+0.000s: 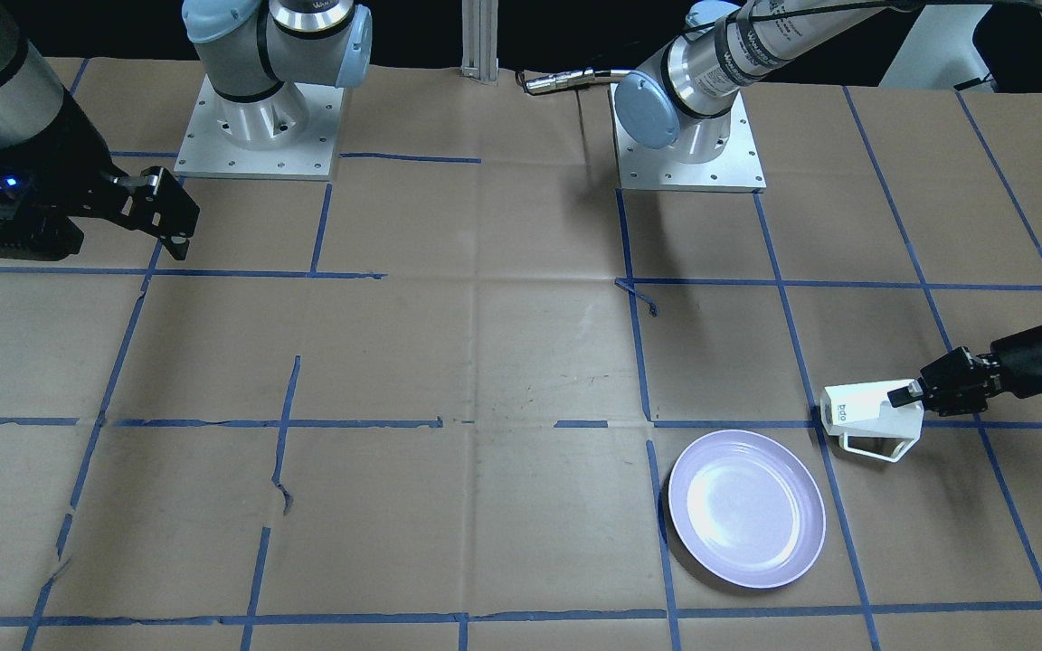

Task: Flip cup and place on plate
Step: 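Lift the mug with the left gripper and turn it upright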

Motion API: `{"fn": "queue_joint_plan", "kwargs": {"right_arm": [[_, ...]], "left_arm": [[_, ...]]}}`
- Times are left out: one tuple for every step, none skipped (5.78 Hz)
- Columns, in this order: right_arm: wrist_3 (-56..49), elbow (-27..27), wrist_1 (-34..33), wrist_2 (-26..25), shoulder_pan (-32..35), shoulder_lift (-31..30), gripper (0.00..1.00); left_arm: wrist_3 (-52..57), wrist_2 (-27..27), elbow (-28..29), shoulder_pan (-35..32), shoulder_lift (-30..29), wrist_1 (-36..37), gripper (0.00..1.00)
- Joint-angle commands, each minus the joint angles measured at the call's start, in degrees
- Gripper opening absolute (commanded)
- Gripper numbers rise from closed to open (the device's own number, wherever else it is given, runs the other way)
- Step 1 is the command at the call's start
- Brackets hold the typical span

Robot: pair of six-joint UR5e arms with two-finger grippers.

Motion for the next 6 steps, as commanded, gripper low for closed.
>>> {"fn": "queue_joint_plan", "kwargs": {"right_arm": [[0.00, 0.00, 0.00, 0.00, 0.00, 0.00, 1.00], [0.00, 0.00, 0.00, 0.00, 0.00, 0.00, 1.00], [0.00, 0.00, 0.00, 0.00, 0.00, 0.00, 1.00], [0.00, 0.00, 0.00, 0.00, 0.00, 0.00, 1.00], [0.00, 0.00, 0.00, 0.00, 0.00, 0.00, 1.00], [0.00, 0.00, 0.00, 0.00, 0.00, 0.00, 1.00]], "left_arm": [[-3.15, -0.08, 0.06, -0.19, 2.83, 0.08, 0.00], [-7.01, -0.08, 1.10, -0.80, 5.12, 0.09, 0.00], [-11.40, 0.44, 1.64, -4.98, 8.27, 0.78, 0.00], [-16.32, 1.84, 1.73, -10.16, 11.09, 4.18, 0.00], [-24.28, 9.16, 1.82, -16.99, 12.25, 10.74, 0.00], [-31.32, 13.23, 1.73, -23.94, 12.35, 17.25, 0.00]]}}
